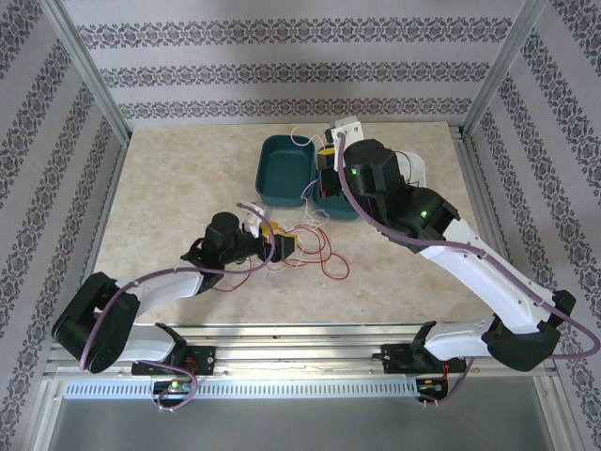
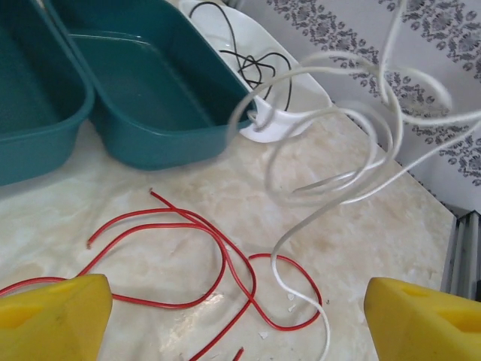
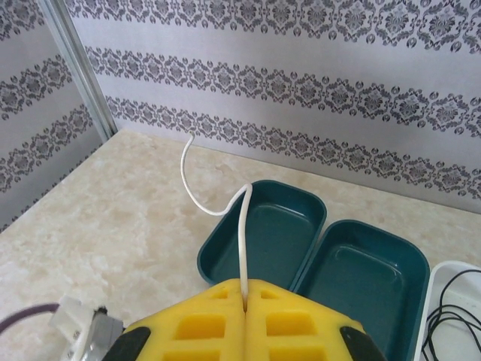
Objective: Untangle the cables
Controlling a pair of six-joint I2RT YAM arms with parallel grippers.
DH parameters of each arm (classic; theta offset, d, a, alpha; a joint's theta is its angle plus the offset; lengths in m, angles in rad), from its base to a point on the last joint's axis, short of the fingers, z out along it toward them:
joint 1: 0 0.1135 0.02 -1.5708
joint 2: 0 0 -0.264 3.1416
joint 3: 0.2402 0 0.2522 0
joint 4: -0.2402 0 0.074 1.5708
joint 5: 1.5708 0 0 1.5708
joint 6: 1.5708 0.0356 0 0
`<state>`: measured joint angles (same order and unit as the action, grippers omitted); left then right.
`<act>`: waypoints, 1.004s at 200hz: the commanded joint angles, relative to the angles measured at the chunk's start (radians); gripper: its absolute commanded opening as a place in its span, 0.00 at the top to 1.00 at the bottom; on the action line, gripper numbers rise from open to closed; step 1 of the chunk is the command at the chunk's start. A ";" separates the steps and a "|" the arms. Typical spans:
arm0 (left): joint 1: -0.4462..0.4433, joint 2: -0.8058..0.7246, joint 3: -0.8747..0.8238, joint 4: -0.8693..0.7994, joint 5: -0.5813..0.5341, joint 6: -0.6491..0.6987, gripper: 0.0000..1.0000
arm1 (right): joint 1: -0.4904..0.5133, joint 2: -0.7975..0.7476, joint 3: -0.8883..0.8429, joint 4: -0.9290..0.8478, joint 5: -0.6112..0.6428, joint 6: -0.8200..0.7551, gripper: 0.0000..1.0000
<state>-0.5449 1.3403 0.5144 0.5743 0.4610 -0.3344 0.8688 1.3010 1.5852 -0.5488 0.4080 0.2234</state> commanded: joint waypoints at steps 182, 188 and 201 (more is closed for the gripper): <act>-0.099 0.147 -0.065 0.170 -0.317 0.044 1.00 | 0.049 -0.078 0.106 0.043 0.214 -0.181 1.00; -0.099 0.136 -0.074 0.152 -0.337 0.040 1.00 | 0.048 -0.086 0.107 0.047 0.224 -0.187 1.00; -0.100 0.107 -0.094 0.110 -0.384 0.036 1.00 | 0.050 -0.104 0.106 0.057 0.241 -0.204 1.00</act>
<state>-0.6357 1.4982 0.4595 0.7910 0.2028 -0.3061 0.9070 1.2407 1.6596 -0.5304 0.5671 0.0780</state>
